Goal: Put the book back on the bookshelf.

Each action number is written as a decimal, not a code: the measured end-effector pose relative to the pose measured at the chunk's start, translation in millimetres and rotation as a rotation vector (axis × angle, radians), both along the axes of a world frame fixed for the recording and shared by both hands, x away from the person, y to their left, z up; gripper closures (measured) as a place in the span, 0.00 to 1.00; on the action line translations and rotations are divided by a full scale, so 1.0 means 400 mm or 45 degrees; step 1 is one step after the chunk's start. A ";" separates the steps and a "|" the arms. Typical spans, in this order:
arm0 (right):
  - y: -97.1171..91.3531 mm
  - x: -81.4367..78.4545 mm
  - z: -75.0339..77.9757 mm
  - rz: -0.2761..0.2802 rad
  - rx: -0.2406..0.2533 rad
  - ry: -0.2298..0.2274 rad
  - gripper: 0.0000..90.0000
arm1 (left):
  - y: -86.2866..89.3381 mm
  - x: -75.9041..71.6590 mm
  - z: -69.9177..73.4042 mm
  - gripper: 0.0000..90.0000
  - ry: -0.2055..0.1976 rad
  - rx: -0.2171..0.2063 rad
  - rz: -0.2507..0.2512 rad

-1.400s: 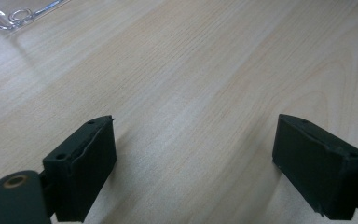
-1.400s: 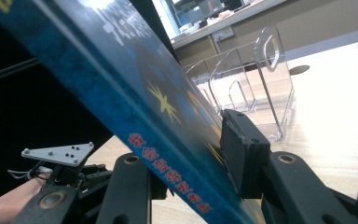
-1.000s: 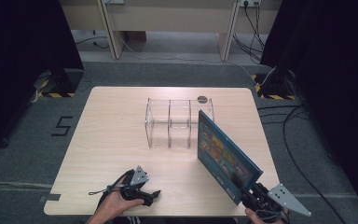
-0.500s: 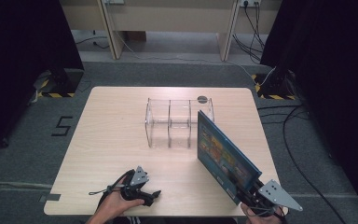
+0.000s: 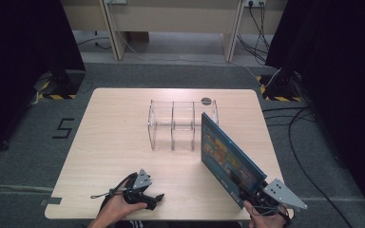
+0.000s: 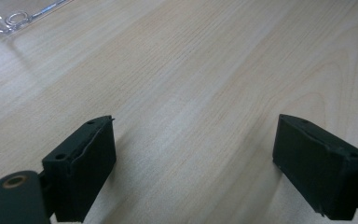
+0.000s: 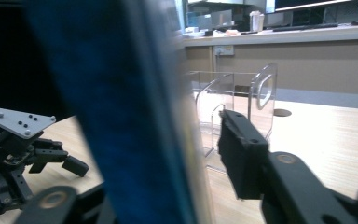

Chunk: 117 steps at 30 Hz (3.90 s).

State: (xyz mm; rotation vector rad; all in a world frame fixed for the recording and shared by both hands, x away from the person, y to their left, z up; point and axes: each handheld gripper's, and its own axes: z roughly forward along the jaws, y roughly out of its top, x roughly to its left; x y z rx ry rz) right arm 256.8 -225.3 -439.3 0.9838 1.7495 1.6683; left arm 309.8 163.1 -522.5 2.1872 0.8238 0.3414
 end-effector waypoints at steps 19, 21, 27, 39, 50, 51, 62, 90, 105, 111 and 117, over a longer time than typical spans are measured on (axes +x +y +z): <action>-0.002 0.015 -0.029 0.029 0.105 0.070 0.82 | -0.001 -0.001 0.000 0.14 -0.002 0.001 -0.003; -0.001 0.015 -0.032 0.029 0.108 0.080 0.82 | -0.001 -0.001 -0.001 0.14 -0.004 -0.003 -0.002; -0.007 0.024 -0.050 0.011 0.143 0.133 0.82 | -0.001 -0.001 -0.001 0.14 -0.004 0.001 -0.005; -0.018 0.025 -0.046 0.008 0.183 0.101 0.87 | -0.002 -0.001 -0.001 0.13 -0.005 0.002 -0.007; -0.037 0.038 -0.067 0.054 0.385 0.196 0.91 | -0.001 -0.001 0.000 0.13 -0.003 0.005 -0.009; -0.038 0.037 -0.064 0.059 0.385 0.187 0.92 | -0.002 -0.001 0.000 0.13 -0.004 0.005 -0.010; -0.042 0.035 -0.042 0.034 0.319 0.117 0.92 | -0.002 -0.001 0.000 0.13 -0.005 0.004 -0.012; -0.047 0.087 0.019 -0.084 0.175 -0.046 0.92 | -0.003 -0.001 -0.002 0.13 -0.008 -0.005 -0.013; -0.015 0.143 0.036 -0.105 0.167 -0.071 0.92 | -0.003 -0.001 -0.002 0.13 -0.009 -0.008 -0.017; -0.001 0.163 0.040 -0.112 0.158 -0.074 0.92 | -0.003 0.000 -0.003 0.13 -0.010 -0.010 -0.021; 0.009 0.182 0.043 -0.118 0.140 -0.083 0.92 | -0.004 0.000 -0.003 0.12 -0.011 -0.011 -0.020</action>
